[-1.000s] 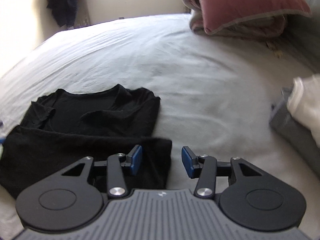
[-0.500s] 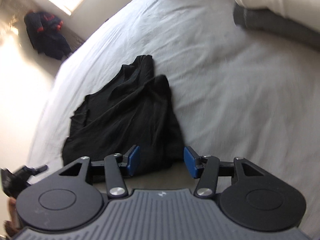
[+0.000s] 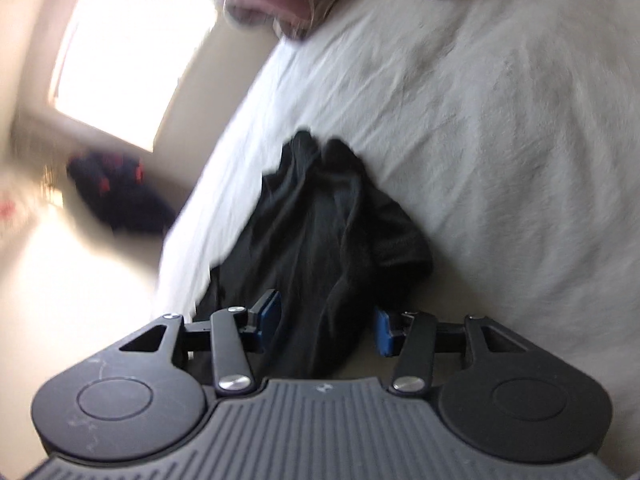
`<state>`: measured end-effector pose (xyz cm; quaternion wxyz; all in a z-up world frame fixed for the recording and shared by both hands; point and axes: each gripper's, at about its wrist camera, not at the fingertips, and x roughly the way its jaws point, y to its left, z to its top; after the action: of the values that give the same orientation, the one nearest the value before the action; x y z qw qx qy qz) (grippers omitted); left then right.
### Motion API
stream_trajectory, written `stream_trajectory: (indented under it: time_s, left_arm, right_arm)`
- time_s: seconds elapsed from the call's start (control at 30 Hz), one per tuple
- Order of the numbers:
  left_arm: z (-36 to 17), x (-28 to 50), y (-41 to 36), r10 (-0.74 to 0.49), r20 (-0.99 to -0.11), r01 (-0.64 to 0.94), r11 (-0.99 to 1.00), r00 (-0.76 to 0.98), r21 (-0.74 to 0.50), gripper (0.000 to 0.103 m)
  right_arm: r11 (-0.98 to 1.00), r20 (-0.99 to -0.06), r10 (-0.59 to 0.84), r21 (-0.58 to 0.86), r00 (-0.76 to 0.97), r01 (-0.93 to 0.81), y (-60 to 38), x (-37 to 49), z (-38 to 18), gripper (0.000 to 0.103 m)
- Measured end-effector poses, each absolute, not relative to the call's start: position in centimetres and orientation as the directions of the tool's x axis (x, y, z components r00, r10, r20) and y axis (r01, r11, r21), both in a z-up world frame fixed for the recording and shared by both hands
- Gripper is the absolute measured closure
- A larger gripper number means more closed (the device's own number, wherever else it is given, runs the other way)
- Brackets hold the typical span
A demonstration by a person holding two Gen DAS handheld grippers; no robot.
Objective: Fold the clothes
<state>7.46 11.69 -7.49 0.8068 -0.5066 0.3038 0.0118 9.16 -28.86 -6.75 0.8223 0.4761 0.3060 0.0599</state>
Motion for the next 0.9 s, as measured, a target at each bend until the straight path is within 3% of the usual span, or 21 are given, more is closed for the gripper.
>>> stream_trajectory:
  time_s: [0.2, 0.3, 0.47, 0.9]
  left_arm:
    - [-8.3, 8.4, 10.3, -0.111, -0.485, -0.389, 0.458, 0.868, -0.8, 0.075]
    - [-8.6, 8.7, 10.0, -0.067, -0.502, -0.414, 0.478, 0.862, -0.775, 0.093]
    - [-8.2, 8.8, 9.8, -0.048, -0.529, -0.446, 0.477, 0.847, -0.757, 0.098]
    - [-4.7, 7.3, 10.3, -0.071, -0.575, -0.457, 0.53, 0.815, -0.714, 0.099]
  right_arm:
    - [0.533, -0.405, 0.277, 0.82, 0.872, 0.212, -27.0, 10.3, -7.6, 0.071]
    - [0.508, -0.397, 0.248, 0.83, 0.884, 0.23, -26.7, 11.0, -7.9, 0.077]
    - [0.494, -0.436, 0.218, 0.821, 0.873, 0.287, -26.9, 11.5, -8.0, 0.094]
    - [0.575, -0.468, 0.073, 0.741, 0.881, 0.346, -26.1, 7.3, -4.8, 0.094]
